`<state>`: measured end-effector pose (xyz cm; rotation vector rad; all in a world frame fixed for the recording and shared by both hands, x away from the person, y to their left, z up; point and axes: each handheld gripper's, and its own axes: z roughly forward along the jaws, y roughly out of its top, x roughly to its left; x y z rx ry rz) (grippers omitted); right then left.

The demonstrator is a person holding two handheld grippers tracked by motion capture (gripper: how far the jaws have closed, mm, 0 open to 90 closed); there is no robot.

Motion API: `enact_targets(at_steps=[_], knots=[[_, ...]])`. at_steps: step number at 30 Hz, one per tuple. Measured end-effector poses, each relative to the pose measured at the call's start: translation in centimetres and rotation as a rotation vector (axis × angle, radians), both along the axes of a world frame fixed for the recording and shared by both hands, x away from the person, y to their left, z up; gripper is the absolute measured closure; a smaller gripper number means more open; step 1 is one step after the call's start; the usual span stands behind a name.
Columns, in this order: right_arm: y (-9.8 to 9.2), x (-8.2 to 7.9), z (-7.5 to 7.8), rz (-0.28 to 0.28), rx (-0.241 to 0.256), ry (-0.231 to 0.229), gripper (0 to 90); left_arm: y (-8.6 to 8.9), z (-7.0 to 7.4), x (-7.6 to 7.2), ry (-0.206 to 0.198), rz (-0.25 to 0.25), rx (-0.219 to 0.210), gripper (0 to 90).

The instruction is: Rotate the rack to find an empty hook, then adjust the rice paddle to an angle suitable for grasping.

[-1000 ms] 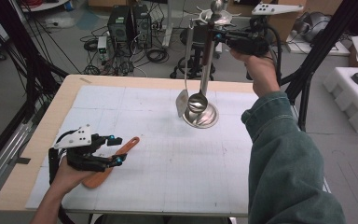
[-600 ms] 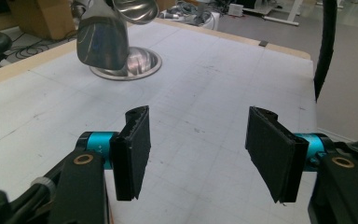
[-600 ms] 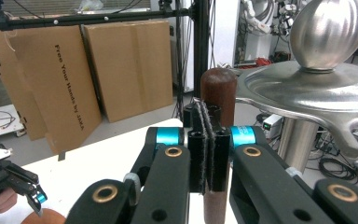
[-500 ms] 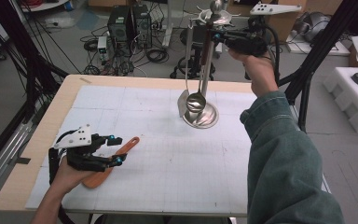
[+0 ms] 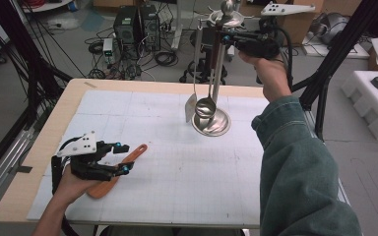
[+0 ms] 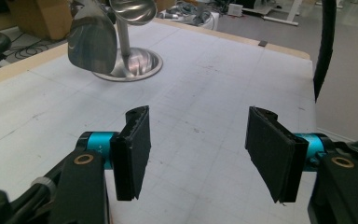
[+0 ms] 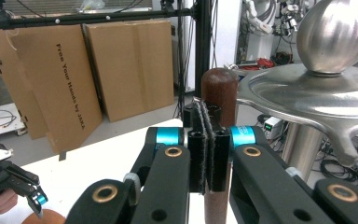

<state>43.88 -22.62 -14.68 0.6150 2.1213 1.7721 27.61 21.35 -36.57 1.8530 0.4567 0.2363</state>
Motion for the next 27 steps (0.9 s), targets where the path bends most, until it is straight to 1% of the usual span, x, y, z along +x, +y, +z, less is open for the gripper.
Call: enact_targets(at_steps=[14, 16, 20, 23, 25, 27], knots=[[-0.4, -0.4, -0.1, 0.003, -0.006, 0.002, 89.9, 0.1, 0.0, 0.0, -0.002, 0.003, 0.000, 40.7], [-0.6, -0.5, -0.3, 0.004, -0.004, 0.004, 86.8, 0.2, 0.1, 0.0, -0.003, 0.005, 0.001, 40.7], [-1.2, -1.0, -1.0, 0.013, 0.015, 0.014, 79.7, 0.2, 0.1, 0.0, -0.002, 0.012, 0.005, 40.7], [-1.5, -1.5, -1.8, 0.019, 0.018, 0.031, 72.9, 0.3, 0.1, -0.1, -0.005, 0.016, 0.001, 40.6], [-1.7, -1.9, -2.3, 0.022, 0.020, 0.037, 69.7, 0.2, 0.1, -0.1, -0.003, 0.015, 0.003, 40.5], [-1.9, -2.2, -3.1, 0.022, 0.019, 0.054, 66.4, 0.2, 0.1, 0.0, -0.005, 0.013, 0.008, 40.4]])
